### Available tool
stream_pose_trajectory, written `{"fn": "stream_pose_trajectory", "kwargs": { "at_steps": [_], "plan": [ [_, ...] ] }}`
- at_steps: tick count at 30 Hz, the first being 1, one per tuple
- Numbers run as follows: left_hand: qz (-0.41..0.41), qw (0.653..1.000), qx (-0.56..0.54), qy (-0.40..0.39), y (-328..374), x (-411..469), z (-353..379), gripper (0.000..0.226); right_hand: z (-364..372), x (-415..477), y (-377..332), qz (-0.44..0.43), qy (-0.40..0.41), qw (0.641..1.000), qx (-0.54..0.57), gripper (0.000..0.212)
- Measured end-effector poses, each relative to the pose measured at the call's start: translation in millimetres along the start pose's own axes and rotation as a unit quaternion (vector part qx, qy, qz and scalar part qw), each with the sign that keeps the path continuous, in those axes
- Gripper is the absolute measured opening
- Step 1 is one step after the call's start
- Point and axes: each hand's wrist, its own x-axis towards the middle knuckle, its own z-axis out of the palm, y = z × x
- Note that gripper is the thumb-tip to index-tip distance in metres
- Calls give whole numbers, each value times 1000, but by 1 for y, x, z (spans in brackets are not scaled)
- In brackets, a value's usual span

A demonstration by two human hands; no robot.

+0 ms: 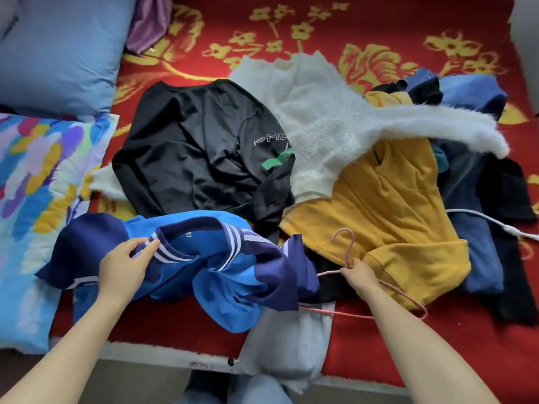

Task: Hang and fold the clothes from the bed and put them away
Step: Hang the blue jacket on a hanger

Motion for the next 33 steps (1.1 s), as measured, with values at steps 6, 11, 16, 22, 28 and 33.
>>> {"fn": "stream_pose_trajectory", "kwargs": {
  "at_steps": [6, 11, 16, 22, 28, 33],
  "plan": [
    [-58, 995, -76, 22, -13, 9, 1, 18, 12, 6, 3, 0, 25, 991, -129, 35],
    [-44, 996, -82, 8, -14, 11, -1, 19, -7, -12, 4, -69, -49, 994, -74, 39],
    [-13, 996, -89, 2, -7, 19, -16, 23, -65, -59, -35, -127, 133, 963, -199, 45],
    [86, 989, -114, -22, 3, 28, -56, 28, -122, -148, -97, -238, 416, 858, -186, 46],
    [176, 964, -166, -107, 13, 39, -107, 24, -118, -237, -157, -345, 391, 851, 66, 51],
    [240, 932, -189, -195, 15, 56, -149, 23, -80, -287, -198, -358, 363, 857, 70, 49]
  ]
}}
